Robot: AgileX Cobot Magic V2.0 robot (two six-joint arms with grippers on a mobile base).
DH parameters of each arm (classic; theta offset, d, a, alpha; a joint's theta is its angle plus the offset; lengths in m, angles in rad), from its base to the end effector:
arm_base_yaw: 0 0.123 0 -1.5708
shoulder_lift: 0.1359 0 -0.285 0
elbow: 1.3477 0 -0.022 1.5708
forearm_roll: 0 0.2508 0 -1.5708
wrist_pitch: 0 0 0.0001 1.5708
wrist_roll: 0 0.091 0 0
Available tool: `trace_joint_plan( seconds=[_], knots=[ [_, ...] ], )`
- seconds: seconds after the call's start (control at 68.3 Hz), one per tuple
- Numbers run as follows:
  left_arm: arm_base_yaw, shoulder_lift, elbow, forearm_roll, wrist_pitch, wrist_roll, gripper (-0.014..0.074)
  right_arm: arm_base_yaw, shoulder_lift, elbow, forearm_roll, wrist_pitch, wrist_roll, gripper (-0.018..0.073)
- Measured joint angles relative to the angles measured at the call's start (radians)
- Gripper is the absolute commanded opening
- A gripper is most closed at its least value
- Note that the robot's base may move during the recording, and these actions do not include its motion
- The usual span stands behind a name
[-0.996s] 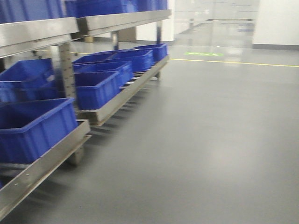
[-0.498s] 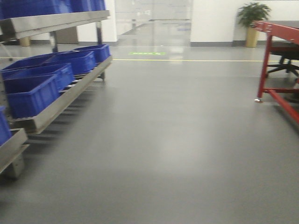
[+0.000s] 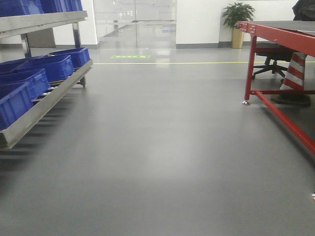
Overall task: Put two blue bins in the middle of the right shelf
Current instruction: 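Drive the base away from the shelf carrying the teal bin, then drive the base along the aisle to the next blue-bin shelf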
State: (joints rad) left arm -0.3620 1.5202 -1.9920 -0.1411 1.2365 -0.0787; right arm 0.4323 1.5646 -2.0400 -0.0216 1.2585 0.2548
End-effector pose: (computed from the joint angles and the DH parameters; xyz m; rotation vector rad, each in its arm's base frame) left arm 0.2722 -0.1160 0.5022 0.3403 2.2449 -0.4102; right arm 0.2796 0.1269 0.4996 -0.1995 2.2801 0.3350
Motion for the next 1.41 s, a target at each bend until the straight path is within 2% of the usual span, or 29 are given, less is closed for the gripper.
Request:
trace_joint_plan(
  seconds=[1.405],
  knots=[
    [0.000,0.000,0.000,0.000,0.000,0.000,-0.0111,0.000,0.000,0.000,0.000,0.000,0.000,-0.0153]
  ],
)
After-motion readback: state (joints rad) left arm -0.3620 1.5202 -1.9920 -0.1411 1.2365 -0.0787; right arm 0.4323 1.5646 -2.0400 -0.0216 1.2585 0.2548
